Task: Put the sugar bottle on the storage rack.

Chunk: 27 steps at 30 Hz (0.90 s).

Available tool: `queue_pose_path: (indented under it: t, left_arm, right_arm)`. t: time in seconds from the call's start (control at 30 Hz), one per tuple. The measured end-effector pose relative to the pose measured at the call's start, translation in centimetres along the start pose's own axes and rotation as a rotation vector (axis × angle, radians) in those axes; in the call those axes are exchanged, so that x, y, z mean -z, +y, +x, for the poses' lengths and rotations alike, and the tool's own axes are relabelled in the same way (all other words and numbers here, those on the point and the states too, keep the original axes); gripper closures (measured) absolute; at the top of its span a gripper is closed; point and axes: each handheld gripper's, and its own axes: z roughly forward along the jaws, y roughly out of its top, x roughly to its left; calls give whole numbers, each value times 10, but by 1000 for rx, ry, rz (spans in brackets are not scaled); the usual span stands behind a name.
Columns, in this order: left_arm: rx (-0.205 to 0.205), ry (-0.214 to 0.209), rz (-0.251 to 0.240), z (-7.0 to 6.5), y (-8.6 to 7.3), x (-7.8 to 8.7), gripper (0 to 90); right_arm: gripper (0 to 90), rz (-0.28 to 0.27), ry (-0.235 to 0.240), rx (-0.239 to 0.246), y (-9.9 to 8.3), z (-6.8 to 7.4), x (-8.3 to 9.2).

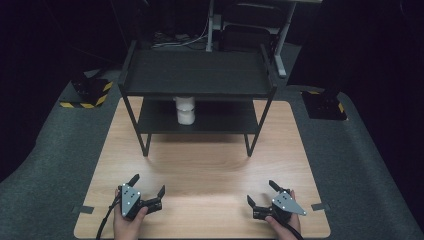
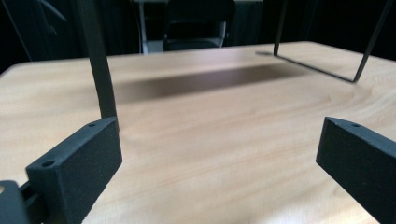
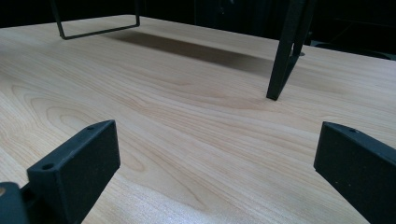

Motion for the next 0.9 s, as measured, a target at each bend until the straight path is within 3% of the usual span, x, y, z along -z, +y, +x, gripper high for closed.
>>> queue_pose_path:
  t: [0.23, 0.47, 0.67, 0.9]
  left_arm:
    - [-19, -7, 45, 4, -8, 6, 4]
    - [-68, -54, 115, 6, 3, 4, 4]
    - [-58, -44, 146, 5, 9, 2, 4]
    - [-104, -37, 168, 0, 12, 0, 4]
  right_arm:
    - [3, 4, 1, 10, 1, 0, 0]
    - [3, 10, -5, 8, 2, 1, -1]
    - [2, 12, -3, 16, 2, 2, -1]
    - [3, 17, -4, 21, 2, 2, -2]
